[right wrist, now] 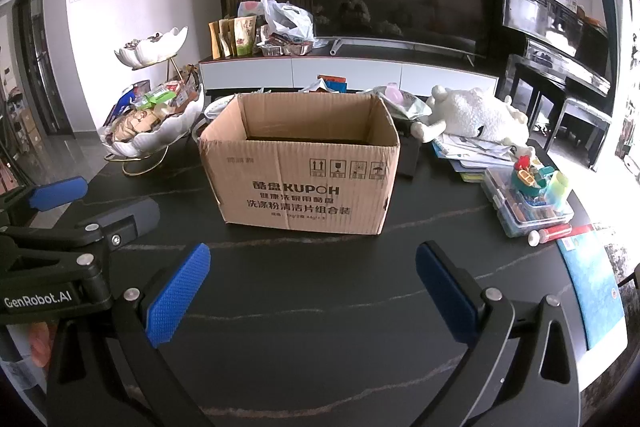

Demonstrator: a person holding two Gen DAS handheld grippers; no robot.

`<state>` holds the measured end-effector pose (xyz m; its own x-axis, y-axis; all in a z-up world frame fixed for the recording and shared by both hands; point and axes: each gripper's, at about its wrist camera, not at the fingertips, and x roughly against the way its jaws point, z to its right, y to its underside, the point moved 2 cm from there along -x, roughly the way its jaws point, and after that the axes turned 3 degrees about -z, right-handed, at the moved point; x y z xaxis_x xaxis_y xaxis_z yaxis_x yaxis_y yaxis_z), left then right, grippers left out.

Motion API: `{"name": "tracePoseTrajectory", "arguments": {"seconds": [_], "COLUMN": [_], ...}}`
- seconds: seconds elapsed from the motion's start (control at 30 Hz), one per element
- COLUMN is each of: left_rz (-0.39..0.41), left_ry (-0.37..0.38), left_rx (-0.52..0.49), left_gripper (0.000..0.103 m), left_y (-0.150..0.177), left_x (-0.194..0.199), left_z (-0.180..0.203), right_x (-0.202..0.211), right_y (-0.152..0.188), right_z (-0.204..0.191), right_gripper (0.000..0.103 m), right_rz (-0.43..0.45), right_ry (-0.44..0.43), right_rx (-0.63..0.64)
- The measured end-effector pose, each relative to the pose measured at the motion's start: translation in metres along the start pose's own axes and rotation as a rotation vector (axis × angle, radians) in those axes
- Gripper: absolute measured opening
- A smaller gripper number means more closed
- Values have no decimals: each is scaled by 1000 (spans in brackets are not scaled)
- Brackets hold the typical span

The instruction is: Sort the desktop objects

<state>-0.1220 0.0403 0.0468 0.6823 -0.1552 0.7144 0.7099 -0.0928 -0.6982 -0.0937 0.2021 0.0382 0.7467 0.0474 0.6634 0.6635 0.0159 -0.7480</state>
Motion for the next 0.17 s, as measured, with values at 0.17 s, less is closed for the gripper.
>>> {"name": "tracePoseTrajectory", "arguments": {"seconds": [0.17], "left_rz": [-5], "left_ry": [-10], "left_rx": [-10], "left_gripper": [102], "left_y": [3], "left_x": [0], "left_z": [1], "right_x": [-1], "right_y": [4], "right_z": [0], "right_gripper": [102], "right_rz": [-9], "right_ry": [0], "right_rx": [-2]}}
